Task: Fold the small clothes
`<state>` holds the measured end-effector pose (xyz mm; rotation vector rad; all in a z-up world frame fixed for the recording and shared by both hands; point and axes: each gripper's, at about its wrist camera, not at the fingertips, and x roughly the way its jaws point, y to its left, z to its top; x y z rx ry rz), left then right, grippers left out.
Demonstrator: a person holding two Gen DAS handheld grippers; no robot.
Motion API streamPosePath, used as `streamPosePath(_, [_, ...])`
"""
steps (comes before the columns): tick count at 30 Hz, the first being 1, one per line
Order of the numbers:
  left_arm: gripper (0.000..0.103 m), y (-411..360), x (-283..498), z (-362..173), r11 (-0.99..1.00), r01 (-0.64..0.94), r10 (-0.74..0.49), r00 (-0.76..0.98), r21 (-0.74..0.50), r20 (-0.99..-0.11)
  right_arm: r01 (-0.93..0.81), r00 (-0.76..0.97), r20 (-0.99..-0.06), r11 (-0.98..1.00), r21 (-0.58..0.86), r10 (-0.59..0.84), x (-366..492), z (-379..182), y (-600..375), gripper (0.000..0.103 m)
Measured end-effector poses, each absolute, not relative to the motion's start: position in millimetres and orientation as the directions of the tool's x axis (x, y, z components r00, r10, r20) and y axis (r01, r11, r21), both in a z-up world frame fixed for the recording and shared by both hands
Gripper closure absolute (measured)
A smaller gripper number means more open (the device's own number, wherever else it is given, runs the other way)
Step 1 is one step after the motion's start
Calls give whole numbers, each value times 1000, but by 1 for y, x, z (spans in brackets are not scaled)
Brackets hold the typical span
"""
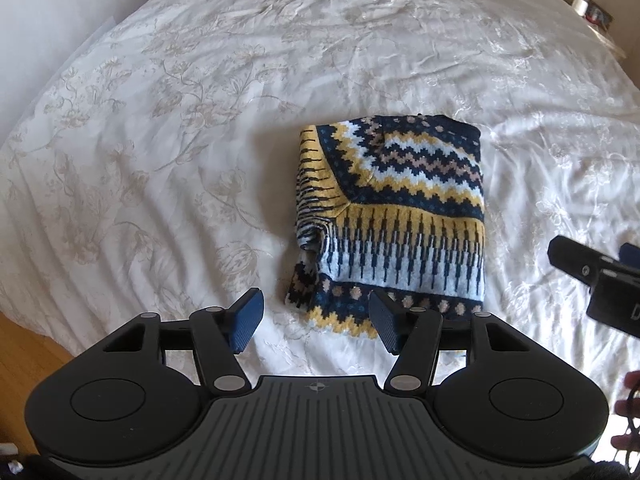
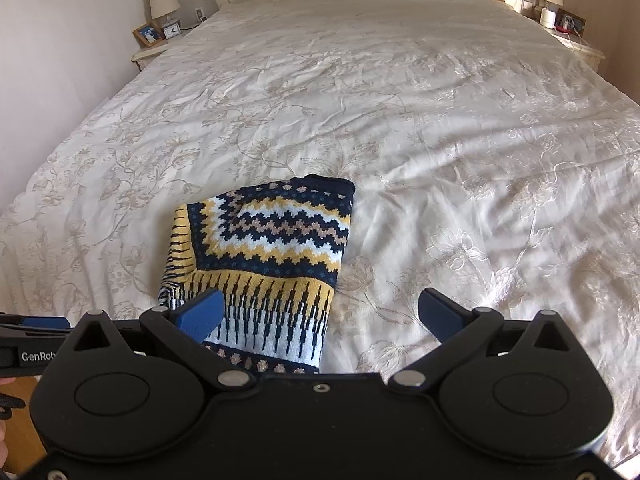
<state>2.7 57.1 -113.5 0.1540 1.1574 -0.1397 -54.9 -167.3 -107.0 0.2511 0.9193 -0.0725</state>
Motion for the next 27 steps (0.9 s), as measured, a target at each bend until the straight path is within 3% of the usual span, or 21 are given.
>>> streamPosePath(27, [46,58,2,-116,976,203,-9,420,84,-908,161,536,-844,980,113,9,-56,-122,-163,1])
